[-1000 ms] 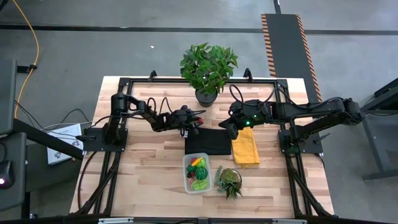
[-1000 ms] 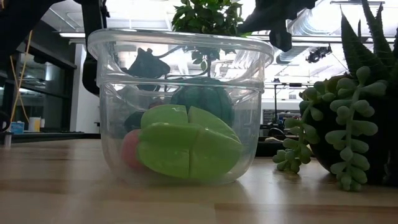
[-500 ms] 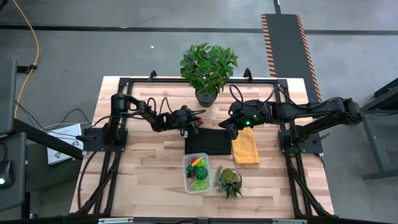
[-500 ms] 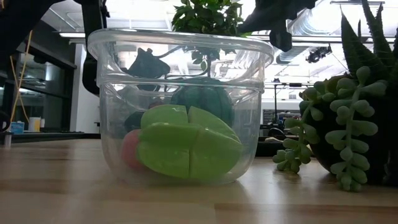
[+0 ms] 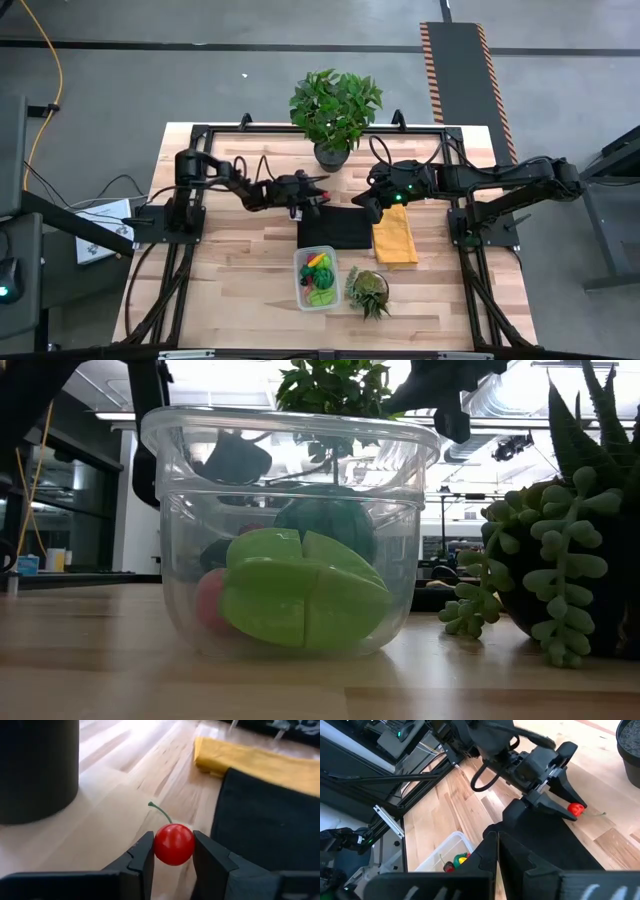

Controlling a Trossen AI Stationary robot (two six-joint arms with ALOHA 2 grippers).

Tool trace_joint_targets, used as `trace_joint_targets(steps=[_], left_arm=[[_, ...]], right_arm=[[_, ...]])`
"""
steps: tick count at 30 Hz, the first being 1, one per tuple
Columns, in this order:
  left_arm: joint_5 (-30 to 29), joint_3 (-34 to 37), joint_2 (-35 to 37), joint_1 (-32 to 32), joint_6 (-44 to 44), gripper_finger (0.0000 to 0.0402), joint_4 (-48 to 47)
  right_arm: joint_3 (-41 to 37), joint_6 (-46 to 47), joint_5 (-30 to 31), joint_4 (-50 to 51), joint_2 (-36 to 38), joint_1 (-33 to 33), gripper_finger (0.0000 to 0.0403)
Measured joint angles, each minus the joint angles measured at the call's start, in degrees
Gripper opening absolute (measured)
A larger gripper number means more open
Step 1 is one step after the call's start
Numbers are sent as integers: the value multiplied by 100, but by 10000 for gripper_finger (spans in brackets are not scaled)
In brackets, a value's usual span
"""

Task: Pick and placing Produce into tupperware
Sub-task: Put the cherry into the bin

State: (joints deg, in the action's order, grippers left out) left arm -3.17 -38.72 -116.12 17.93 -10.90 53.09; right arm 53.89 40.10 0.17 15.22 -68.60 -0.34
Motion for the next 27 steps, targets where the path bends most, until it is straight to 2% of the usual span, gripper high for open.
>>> trace_joint_targets(steps=[8,15,27], left_arm=[[196,0,496,0,60,102,-239],[336,0,1022,-57,300,103,-998],[335,0,1827,-515,512,103,-1795]], right_arm=[[0,0,71,0,0,1,7],[0,-1,69,0,0,1,6],[0,-9,69,-2,0,1,7]])
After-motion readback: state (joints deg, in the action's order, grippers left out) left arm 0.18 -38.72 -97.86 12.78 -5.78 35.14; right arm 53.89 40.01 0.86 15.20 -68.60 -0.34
